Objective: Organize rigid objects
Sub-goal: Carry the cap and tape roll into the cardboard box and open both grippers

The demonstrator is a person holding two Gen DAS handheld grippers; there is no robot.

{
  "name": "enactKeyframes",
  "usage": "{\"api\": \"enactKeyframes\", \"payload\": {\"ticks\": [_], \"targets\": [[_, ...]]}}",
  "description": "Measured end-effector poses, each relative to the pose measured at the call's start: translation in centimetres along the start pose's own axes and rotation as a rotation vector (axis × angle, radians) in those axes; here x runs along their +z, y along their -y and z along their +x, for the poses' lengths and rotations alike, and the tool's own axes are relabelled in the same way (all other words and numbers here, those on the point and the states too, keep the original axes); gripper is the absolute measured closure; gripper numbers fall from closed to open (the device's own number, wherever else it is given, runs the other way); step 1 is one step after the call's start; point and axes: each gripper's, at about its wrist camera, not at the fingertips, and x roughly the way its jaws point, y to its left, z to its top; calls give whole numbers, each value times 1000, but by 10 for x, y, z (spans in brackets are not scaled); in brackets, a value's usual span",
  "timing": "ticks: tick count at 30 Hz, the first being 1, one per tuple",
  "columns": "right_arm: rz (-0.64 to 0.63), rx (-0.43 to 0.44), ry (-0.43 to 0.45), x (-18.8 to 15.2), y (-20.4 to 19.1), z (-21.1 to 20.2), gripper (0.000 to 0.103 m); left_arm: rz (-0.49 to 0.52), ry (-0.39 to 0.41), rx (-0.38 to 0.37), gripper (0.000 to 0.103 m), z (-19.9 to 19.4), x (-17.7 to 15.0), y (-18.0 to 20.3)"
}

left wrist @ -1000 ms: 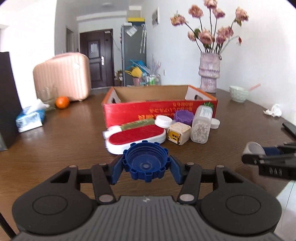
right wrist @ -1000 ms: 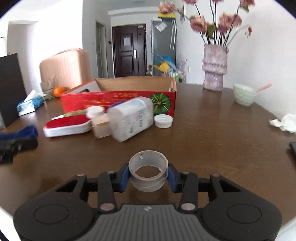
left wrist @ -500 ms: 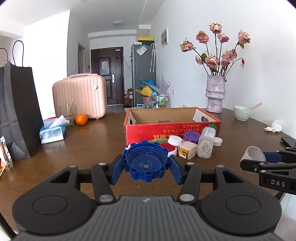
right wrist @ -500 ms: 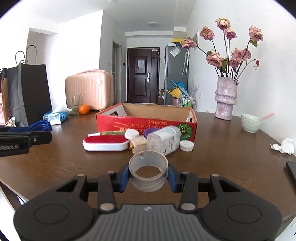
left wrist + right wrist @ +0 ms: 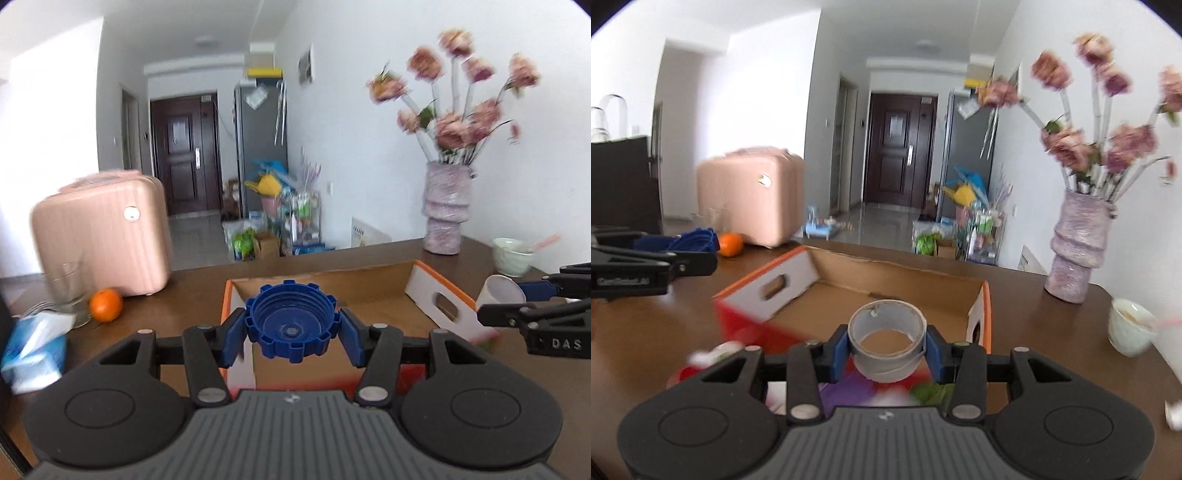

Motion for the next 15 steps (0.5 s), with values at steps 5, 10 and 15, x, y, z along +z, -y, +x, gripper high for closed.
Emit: {"api": "enactKeyframes", "payload": {"ticks": [5, 10, 15], "targets": [[-13, -65, -170, 43, 37, 122, 61, 1, -170, -5, 49, 121, 41, -12], [6, -133, -315, 54, 60, 229, 61, 54, -261, 94, 48, 201, 42, -15], [-21, -146, -363, 48, 61, 251, 50, 85, -325, 78, 38, 229, 30, -21]]}}
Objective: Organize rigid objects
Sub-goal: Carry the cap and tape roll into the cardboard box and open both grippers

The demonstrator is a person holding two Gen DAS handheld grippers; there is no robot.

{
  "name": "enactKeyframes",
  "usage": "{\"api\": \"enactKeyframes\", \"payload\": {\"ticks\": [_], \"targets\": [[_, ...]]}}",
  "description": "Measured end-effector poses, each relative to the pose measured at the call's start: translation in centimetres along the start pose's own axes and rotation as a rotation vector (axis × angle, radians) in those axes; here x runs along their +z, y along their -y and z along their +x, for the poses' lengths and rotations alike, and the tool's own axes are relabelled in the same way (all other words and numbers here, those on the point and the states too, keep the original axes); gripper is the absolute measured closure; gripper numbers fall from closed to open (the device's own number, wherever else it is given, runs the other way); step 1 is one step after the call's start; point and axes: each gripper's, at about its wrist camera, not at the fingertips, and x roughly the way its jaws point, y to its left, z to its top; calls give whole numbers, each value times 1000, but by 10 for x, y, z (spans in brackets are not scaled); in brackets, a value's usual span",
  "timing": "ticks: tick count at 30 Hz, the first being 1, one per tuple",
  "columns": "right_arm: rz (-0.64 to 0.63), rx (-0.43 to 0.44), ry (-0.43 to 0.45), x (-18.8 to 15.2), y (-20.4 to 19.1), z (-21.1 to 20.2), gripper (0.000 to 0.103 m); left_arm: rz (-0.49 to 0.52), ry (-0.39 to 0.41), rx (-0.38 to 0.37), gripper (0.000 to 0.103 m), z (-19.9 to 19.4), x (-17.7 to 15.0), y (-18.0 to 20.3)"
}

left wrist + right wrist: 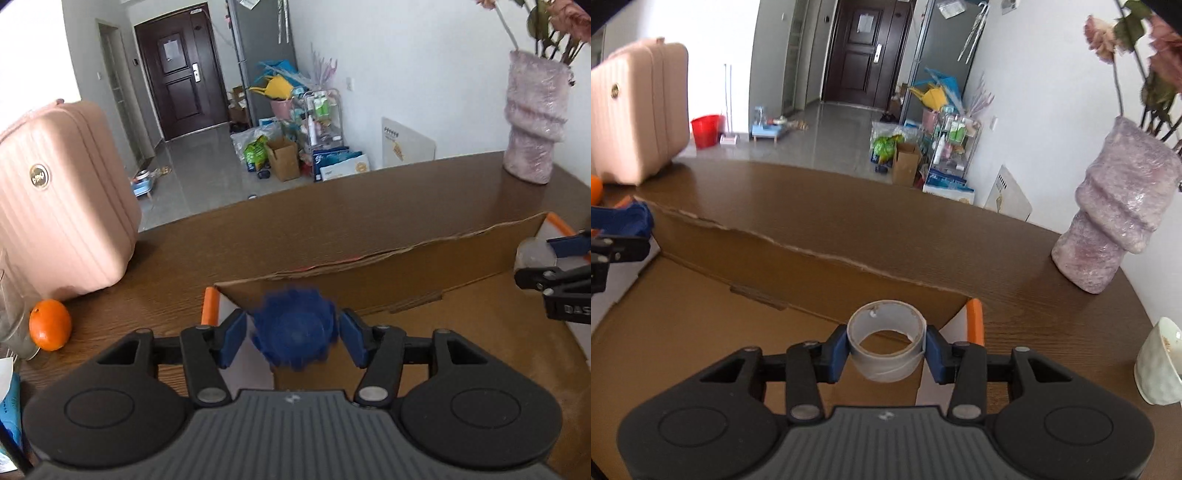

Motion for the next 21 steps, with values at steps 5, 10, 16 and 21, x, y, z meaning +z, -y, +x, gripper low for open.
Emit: {"api": "enactKeyframes", "payload": {"ticks": [5, 10, 16, 21], "targets": [[14, 15, 45, -1, 1, -7, 27, -27, 2, -24, 26, 3, 1, -7], [2, 0, 76, 1, 3, -16, 25, -33, 7, -40, 24, -16, 2, -5], [70, 24, 108, -7, 21, -82, 21, -11, 52, -69, 18, -81, 5, -11], [83, 18, 147, -19, 25, -135, 19, -9, 119, -83, 3, -154, 4, -16]]}}
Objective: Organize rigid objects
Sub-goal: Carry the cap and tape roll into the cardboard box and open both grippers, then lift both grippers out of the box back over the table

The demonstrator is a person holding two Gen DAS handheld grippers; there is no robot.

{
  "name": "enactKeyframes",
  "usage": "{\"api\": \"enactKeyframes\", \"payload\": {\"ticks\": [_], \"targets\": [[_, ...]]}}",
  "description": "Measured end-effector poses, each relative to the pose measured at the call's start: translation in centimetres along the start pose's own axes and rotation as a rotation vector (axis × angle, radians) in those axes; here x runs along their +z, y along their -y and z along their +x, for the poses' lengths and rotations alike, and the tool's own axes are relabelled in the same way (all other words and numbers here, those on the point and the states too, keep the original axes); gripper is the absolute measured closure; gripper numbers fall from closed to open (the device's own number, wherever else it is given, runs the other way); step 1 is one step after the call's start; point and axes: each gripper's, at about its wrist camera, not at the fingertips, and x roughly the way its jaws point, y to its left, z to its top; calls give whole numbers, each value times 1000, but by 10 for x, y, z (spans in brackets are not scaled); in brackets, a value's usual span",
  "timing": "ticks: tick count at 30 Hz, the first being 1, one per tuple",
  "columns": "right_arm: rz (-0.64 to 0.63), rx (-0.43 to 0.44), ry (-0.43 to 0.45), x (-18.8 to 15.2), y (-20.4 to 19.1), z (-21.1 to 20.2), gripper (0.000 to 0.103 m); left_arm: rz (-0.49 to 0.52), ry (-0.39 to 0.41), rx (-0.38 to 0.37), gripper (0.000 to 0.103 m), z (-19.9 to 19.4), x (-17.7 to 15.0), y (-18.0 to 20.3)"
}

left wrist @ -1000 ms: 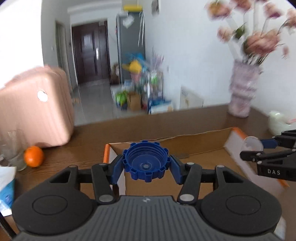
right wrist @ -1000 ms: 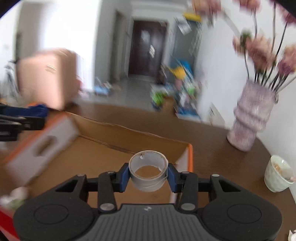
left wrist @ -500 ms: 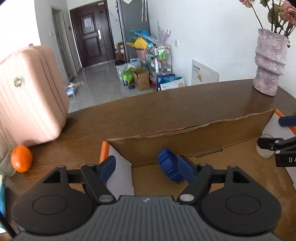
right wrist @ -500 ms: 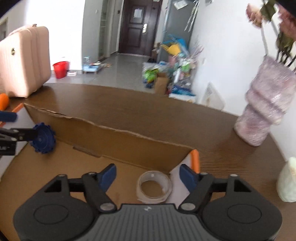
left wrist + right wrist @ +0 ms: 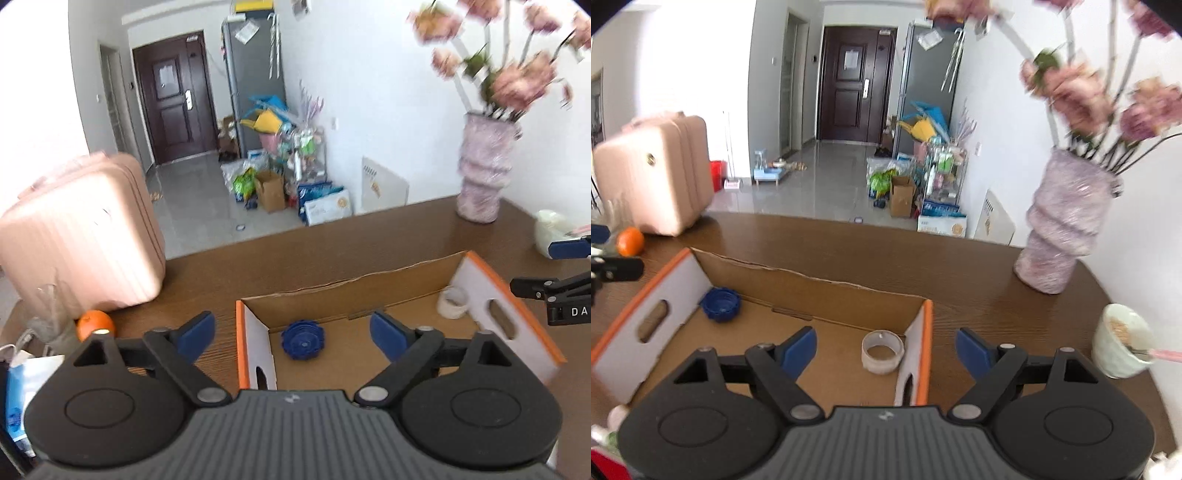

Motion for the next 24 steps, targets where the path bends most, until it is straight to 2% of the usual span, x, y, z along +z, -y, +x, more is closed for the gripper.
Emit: {"api": "enactKeyframes", "payload": {"ticks": [2, 3, 4, 9, 10, 12, 14, 16, 18, 22, 23, 24], "targets": [[5, -1, 30, -6, 1, -31, 14, 17, 26, -17, 2, -29, -4, 1], [20, 8, 60, -16, 0, -60, 13, 22, 41, -22, 1, -44, -8, 1], [20, 8, 60, -16, 0, -60, 13, 21, 50, -25, 1, -56, -12, 2], [48, 23, 115, -41, -12, -119, 13, 17, 69, -9, 0, -108, -38, 4], [48, 23, 115, -41, -12, -119, 13, 20, 77, 2, 0, -118, -43, 5], [53, 32, 160, -53, -21, -147, 12, 23, 105, 7, 0, -138, -52, 7], [55, 31, 183, -60, -25, -157, 5, 18, 135, 8, 0, -155, -64, 8], [55, 25, 223, -74, -34, -175, 3, -10, 152, 27, 0, -171, -80, 7], [52, 33, 268, -93, -45, -195, 3, -29, 183, 35, 0, -187, -102, 8], [57, 50, 349, -135, -63, -231, 1, 4, 281, 52, 0, -215, -151, 12], [53, 50, 368, -149, -69, -241, 0, 16, 300, 68, 0, -221, -165, 14], [45, 51, 401, -176, -79, -257, 0, 17, 317, 90, 0, -226, -180, 16]]}}
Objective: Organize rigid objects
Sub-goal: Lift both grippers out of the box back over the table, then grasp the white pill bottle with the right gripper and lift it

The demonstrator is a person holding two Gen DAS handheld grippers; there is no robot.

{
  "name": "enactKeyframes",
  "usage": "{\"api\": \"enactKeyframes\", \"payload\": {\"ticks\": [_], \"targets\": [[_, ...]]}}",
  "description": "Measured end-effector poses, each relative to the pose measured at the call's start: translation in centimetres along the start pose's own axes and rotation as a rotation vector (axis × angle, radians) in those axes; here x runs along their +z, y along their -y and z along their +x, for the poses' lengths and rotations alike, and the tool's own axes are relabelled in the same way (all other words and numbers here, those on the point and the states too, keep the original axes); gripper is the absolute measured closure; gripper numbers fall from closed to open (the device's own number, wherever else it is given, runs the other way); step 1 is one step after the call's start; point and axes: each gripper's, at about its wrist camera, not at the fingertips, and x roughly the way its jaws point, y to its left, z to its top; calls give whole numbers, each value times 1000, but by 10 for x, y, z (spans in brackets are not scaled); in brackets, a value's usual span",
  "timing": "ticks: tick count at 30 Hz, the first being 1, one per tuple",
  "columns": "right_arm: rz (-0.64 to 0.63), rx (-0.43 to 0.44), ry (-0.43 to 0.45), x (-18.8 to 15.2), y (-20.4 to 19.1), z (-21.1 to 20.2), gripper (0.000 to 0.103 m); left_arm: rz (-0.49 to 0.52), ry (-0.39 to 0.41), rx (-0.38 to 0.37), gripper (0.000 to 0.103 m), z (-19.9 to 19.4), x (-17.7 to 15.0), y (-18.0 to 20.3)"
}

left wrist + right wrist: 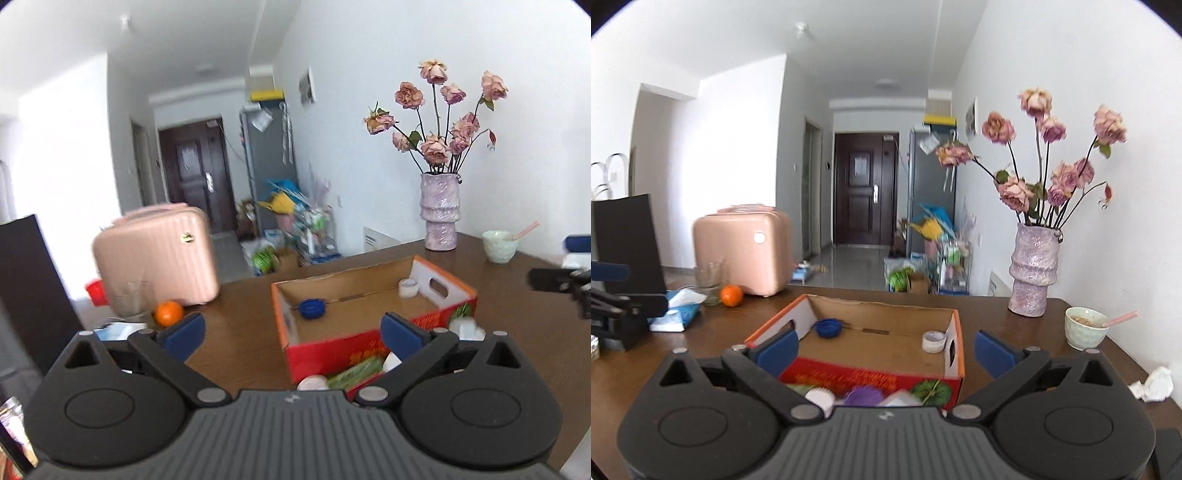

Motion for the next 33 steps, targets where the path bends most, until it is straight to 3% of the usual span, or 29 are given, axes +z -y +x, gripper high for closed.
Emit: {"api": "enactKeyframes", "payload": {"ticks": [2, 5, 9, 12, 17, 23, 28, 33], "targets": [[-4, 0, 15, -12, -5, -12, 0, -29, 38, 31, 0, -21, -27, 2], [-20, -13, 44, -44, -17, -46, 0, -83, 32, 9, 0, -49, -69, 4], [30, -31, 20, -89, -25, -88, 0, -128, -28, 0, 0, -83, -113, 6], [71, -52, -20, -111, -28, -115, 0, -154, -75, 5, 0, -95, -129, 3], [64, -82, -31, -111, -29, -116, 0, -131, -59, 29, 0, -94, -128, 9], [107, -91, -41, -117, -19, -99, 0, -109, -97, -27, 0, -73, -128, 20], [177, -131, -81, -119, 6, -66, 0, -77, -141, -74, 0, -37, -120, 36], [235, -116, -120, -117, 23, -34, 2, -29, -162, -116, 0, 5, -108, 58]]}}
